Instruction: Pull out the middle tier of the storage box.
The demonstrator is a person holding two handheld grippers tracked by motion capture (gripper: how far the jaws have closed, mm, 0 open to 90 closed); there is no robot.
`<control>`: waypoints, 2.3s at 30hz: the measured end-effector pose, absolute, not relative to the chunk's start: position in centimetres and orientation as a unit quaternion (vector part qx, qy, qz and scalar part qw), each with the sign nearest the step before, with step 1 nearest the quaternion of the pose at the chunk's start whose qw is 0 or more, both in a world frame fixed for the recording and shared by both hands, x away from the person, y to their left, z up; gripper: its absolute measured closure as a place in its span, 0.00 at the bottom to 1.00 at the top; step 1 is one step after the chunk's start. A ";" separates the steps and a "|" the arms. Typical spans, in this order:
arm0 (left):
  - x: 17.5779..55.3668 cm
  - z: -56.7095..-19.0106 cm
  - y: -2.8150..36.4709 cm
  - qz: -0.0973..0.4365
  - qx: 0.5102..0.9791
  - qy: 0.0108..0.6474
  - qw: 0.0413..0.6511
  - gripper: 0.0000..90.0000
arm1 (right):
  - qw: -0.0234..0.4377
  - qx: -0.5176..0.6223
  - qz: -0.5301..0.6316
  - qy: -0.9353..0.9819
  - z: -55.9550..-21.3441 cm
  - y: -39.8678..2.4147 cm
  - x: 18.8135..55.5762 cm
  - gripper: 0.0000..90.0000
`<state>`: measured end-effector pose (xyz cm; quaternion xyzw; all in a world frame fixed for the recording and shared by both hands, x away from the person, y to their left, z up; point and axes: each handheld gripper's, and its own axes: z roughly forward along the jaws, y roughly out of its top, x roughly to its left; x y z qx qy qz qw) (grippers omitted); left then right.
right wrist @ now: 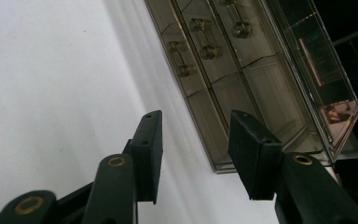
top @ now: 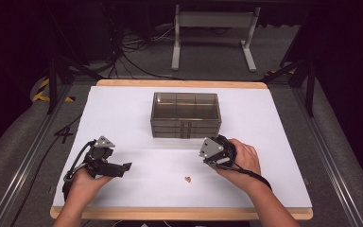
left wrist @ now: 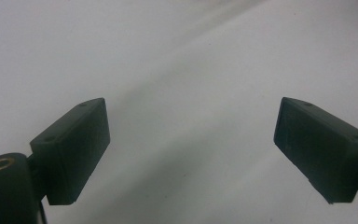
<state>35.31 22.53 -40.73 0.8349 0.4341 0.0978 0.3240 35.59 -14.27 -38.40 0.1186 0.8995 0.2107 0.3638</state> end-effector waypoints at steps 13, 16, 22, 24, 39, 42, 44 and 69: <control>35.1 -40.8 22.8 0.099 0.833 0.437 0.323 0.12 | 0.404 0.081 0.185 0.892 -38.8 -13.0 35.4 0.61; 35.0 -40.9 22.9 0.101 0.832 0.439 0.324 0.12 | 0.412 0.077 0.179 0.890 -38.9 -12.7 35.4 0.61; 34.9 -40.9 23.1 0.099 0.831 0.441 0.324 0.12 | 0.433 0.053 0.167 0.884 -39.2 -12.0 35.5 0.61; 34.9 -40.9 23.2 0.100 0.830 0.442 0.325 0.12 | 0.438 0.045 0.163 0.883 -39.3 -11.8 35.6 0.61; 35.1 -40.9 23.0 0.098 0.831 0.440 0.325 0.12 | 0.469 0.029 0.150 0.870 -39.7 -10.6 36.0 0.63; 35.2 -40.9 23.0 0.097 0.832 0.439 0.325 0.12 | 0.477 0.027 0.148 0.866 -39.9 -10.3 36.1 0.64; 35.2 -40.9 23.0 0.097 0.831 0.440 0.325 0.12 | 0.480 0.024 0.146 0.865 -40.0 -10.2 36.1 0.64; 35.6 -40.9 23.0 0.098 0.832 0.438 0.327 0.12 | 0.535 -0.011 0.106 0.838 -42.6 -8.4 37.0 0.74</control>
